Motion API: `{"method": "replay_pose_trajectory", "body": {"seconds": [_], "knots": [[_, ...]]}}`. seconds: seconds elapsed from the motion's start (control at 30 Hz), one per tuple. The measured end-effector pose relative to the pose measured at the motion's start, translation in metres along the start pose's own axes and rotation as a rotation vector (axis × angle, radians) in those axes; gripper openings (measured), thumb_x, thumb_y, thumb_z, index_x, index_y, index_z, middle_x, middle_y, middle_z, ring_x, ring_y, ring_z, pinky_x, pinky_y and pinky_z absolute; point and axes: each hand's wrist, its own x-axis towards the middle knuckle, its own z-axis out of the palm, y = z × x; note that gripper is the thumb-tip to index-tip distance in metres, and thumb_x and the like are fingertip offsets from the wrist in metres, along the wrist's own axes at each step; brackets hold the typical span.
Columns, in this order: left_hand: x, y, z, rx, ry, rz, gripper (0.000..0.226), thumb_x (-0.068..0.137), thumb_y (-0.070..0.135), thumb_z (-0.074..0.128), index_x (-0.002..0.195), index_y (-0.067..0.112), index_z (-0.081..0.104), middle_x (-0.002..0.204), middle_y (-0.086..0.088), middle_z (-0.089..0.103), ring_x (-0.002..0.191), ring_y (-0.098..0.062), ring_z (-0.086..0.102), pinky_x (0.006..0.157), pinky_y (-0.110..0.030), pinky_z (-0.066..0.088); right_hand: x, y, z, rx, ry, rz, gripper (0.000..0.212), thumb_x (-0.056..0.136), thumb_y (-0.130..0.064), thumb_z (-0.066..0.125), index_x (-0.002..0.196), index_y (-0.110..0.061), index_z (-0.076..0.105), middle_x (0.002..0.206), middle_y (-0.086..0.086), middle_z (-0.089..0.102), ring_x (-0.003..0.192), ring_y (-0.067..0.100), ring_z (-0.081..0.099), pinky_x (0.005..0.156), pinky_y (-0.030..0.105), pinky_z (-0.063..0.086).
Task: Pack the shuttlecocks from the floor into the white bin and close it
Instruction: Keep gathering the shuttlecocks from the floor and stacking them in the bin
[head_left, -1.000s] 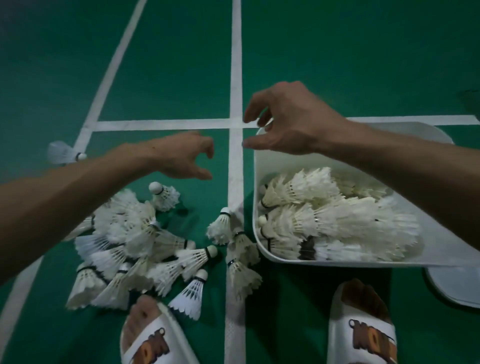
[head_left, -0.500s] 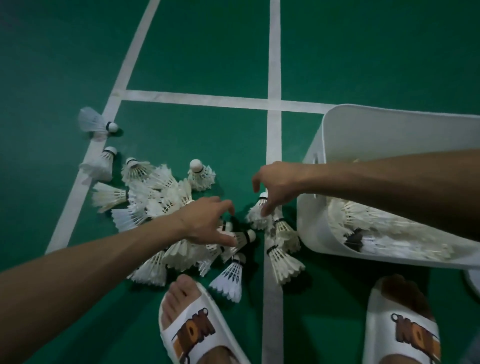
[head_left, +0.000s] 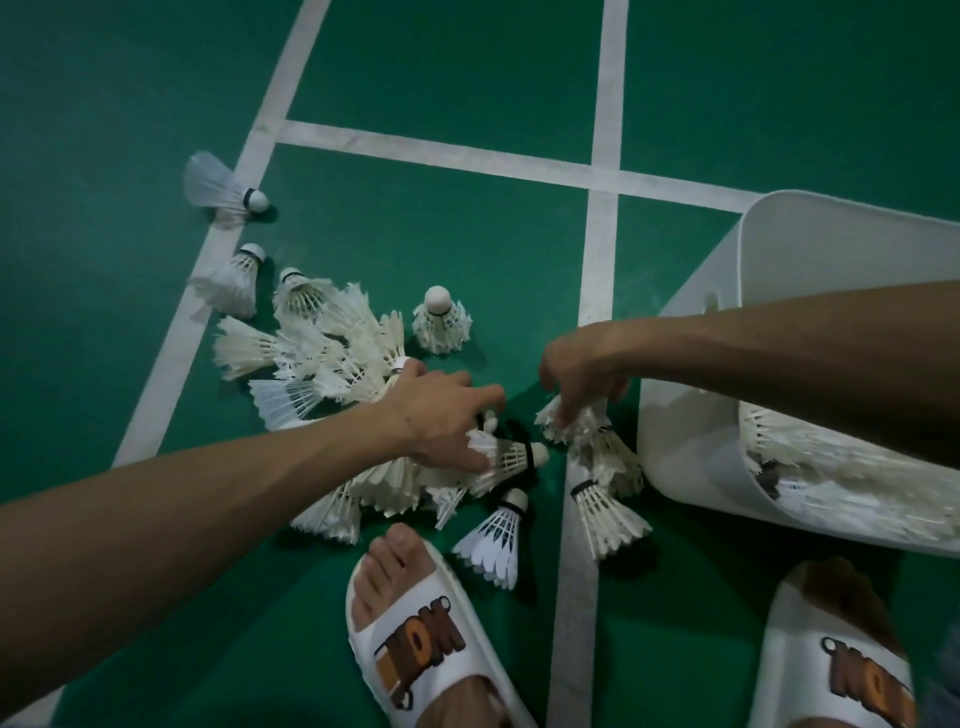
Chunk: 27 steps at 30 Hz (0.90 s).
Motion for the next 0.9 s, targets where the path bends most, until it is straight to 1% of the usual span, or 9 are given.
{"method": "replay_pose_trajectory", "body": {"seconds": [0.1,0.2,0.33,0.43,0.53,0.63,0.73,0.83,0.9], "knots": [[0.001,0.000,0.002,0.021,0.004,0.027,0.065,0.082,0.062,0.052,0.137,0.043,0.024,0.115,-0.006,0.042,0.098,-0.023,0.051,0.097,-0.044,0.031,0.000,0.004,0.005,0.003,-0.087,0.010,0.050,0.088,-0.037,0.066,0.127,-0.008,0.056,0.113,0.011,0.063,0.076,0.023,0.068,0.048,0.025,0.056],[0.005,0.000,0.004,0.050,-0.012,0.142,0.058,0.089,0.055,0.044,0.140,0.048,0.016,0.127,-0.008,0.034,0.103,-0.025,0.050,0.092,-0.044,0.042,0.000,0.005,0.003,0.021,-0.036,-0.012,0.046,0.086,-0.035,0.068,0.123,-0.009,0.060,0.102,0.007,0.063,0.080,0.023,0.067,0.047,0.023,0.052],[0.007,-0.002,-0.001,0.027,-0.119,0.258,0.043,0.098,0.045,0.029,0.138,0.055,0.023,0.133,-0.003,0.029,0.110,-0.025,0.044,0.091,-0.046,0.046,-0.009,0.010,-0.014,0.026,0.106,-0.077,0.054,0.080,-0.047,0.070,0.121,-0.013,0.061,0.113,0.003,0.064,0.090,0.023,0.067,0.069,0.030,0.058],[0.004,0.002,-0.004,0.054,-0.120,0.227,0.044,0.096,0.055,0.026,0.138,0.045,0.033,0.128,-0.004,0.032,0.111,-0.027,0.045,0.092,-0.046,0.045,-0.023,0.017,-0.023,0.051,0.240,-0.134,0.056,0.082,-0.055,0.064,0.121,-0.014,0.060,0.119,0.004,0.063,0.102,0.025,0.063,0.088,0.041,0.054],[0.000,0.016,0.000,0.190,-0.126,0.129,0.069,0.082,0.075,0.035,0.141,0.038,0.031,0.135,-0.004,0.031,0.119,-0.030,0.041,0.093,-0.049,0.044,-0.041,0.021,-0.028,0.089,0.336,-0.163,0.059,0.084,-0.061,0.057,0.120,-0.015,0.060,0.121,0.004,0.063,0.103,0.025,0.063,0.090,0.041,0.053],[0.000,0.031,0.007,0.262,-0.095,0.044,0.073,0.080,0.070,0.049,0.141,0.035,0.031,0.144,-0.007,0.027,0.121,-0.033,0.042,0.090,-0.053,0.044,-0.055,0.023,-0.029,0.145,0.422,-0.193,0.058,0.087,-0.062,0.050,0.118,-0.015,0.062,0.122,0.003,0.063,0.099,0.020,0.060,0.088,0.033,0.049],[0.005,0.032,0.003,0.181,-0.065,0.026,0.060,0.080,0.057,0.056,0.133,0.033,0.041,0.132,-0.007,0.037,0.109,-0.029,0.050,0.081,-0.044,0.049,-0.068,0.024,-0.031,0.218,0.499,-0.241,0.052,0.090,-0.059,0.049,0.116,-0.017,0.061,0.127,0.004,0.060,0.099,0.018,0.056,0.082,0.028,0.042],[0.011,0.023,-0.014,-0.067,0.039,0.053,0.047,0.077,0.049,0.063,0.118,0.030,0.053,0.119,-0.002,0.045,0.102,-0.021,0.054,0.074,-0.033,0.050,-0.086,0.029,-0.035,0.245,0.517,-0.331,0.057,0.084,-0.062,0.053,0.122,-0.021,0.057,0.142,0.003,0.048,0.122,0.021,0.049,0.096,0.033,0.038],[0.013,0.016,-0.033,-0.280,0.173,-0.008,0.045,0.074,0.048,0.071,0.111,0.026,0.059,0.114,-0.001,0.051,0.100,-0.020,0.056,0.081,-0.035,0.052,-0.101,0.034,-0.038,0.285,0.538,-0.368,0.057,0.080,-0.064,0.054,0.120,-0.023,0.055,0.143,0.001,0.045,0.124,0.019,0.046,0.100,0.035,0.036]]}}
